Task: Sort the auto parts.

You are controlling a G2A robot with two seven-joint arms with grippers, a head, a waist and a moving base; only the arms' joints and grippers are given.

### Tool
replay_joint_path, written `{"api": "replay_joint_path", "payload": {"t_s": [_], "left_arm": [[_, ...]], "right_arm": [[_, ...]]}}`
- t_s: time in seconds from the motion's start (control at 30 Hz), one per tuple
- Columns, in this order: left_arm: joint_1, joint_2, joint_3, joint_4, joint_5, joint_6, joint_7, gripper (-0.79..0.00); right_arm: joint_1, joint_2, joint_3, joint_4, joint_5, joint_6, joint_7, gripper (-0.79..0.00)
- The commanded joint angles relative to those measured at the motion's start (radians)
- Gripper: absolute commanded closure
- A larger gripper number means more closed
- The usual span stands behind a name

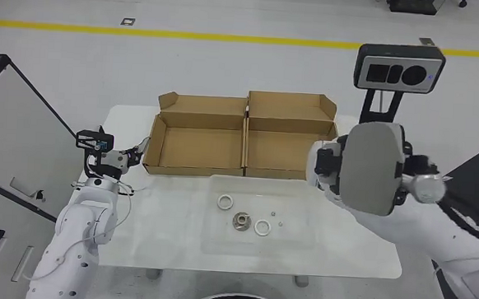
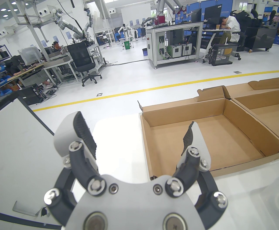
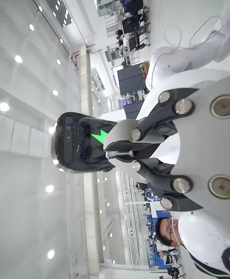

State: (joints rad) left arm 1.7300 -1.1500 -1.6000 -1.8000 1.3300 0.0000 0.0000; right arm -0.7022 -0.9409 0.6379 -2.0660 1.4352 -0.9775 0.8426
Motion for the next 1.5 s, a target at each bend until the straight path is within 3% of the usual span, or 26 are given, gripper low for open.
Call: {"api": "replay_joint_path", "payload": {"t_s": [0.0, 0.3, 0.73, 0.87, 1.27, 1.47], "left_arm": [[0.000, 0.000, 0.000, 0.000, 0.000, 0.000, 0.000, -0.785], [0.000, 0.000, 0.000, 0.000, 0.000, 0.000, 0.000, -0.785], [0.000, 0.000, 0.000, 0.000, 0.000, 0.000, 0.000, -0.785], [0.000, 0.000, 0.000, 0.000, 0.000, 0.000, 0.000, -0.785], [0.000, 0.000, 0.000, 0.000, 0.000, 0.000, 0.000, -0.785], [0.000, 0.000, 0.000, 0.000, 0.000, 0.000, 0.000, -0.785]], "right_arm": [[-0.022, -0.011, 0.020, -0.003, 0.031, 0.013, 0.013, 0.000], [-0.094, -0.053, 0.110, 0.050, 0.025, 0.073, 0.073, 0.000], [-0.136, -0.071, 0.208, 0.100, -0.387, 0.236, -0.073, 0.000], [-0.160, -0.080, 0.224, 0.084, -0.420, 0.250, -0.107, 0.000], [-0.208, -0.127, 0.227, 0.055, -0.128, 0.173, 0.038, 0.000], [-0.213, -0.145, 0.249, 0.086, -0.125, 0.198, 0.081, 0.000]]}}
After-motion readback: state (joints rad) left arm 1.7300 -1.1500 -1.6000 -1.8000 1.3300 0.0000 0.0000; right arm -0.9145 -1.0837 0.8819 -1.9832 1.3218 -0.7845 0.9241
